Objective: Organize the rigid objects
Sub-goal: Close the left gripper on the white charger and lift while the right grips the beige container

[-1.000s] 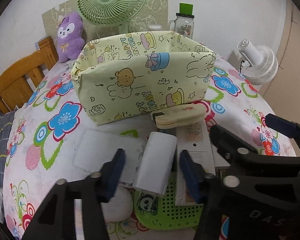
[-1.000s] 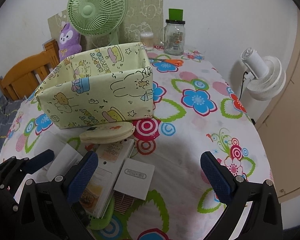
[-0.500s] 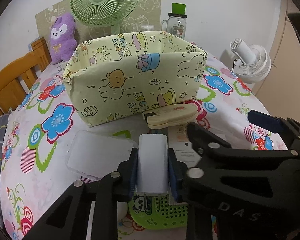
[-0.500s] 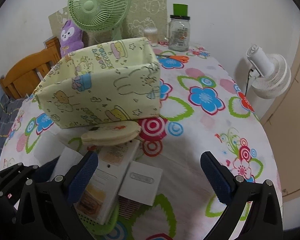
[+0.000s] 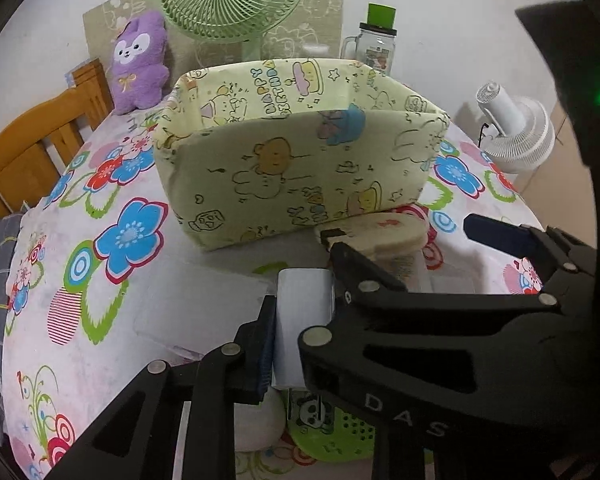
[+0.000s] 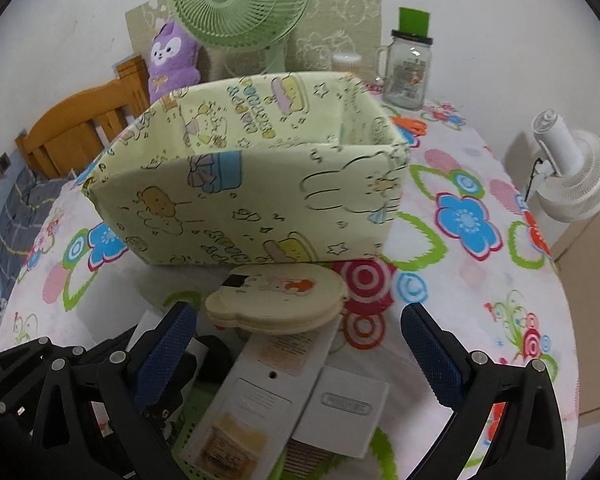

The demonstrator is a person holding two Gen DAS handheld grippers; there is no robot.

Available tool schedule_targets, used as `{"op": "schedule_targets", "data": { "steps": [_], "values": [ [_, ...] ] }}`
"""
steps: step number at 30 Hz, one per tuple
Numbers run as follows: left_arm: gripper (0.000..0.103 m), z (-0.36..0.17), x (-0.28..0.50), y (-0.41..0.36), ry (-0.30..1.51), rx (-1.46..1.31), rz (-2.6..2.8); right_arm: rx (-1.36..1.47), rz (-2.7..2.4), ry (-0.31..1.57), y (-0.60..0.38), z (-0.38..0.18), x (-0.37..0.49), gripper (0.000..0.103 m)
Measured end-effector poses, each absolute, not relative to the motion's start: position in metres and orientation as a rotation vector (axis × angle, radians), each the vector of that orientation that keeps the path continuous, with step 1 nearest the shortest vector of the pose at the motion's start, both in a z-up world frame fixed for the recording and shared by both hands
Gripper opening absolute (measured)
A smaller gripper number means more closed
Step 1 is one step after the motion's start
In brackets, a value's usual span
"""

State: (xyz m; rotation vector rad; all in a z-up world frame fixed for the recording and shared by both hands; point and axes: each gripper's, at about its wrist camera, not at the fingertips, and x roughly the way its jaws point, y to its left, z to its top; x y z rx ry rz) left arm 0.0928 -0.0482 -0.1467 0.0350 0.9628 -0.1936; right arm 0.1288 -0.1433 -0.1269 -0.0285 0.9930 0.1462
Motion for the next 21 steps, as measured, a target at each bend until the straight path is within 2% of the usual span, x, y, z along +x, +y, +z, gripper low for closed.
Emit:
{"op": "schedule_targets", "data": {
  "steps": [9,16,21],
  "values": [
    [0.027,-0.149,0.102,-0.039,0.972,0.022,-0.159,-0.026,0.15,1.012,-0.136,-0.137,0.142,0.103],
    [0.027,-0.154,0.107,-0.037,0.979,0.025,-0.137,0.004,0.164,1.036,-0.136,-0.144,0.145,0.084],
    [0.027,-0.154,0.108,-0.037,0.98,0.022,-0.137,0.007,0.166,1.023,-0.137,-0.141,0.143,0.083]
  ]
}}
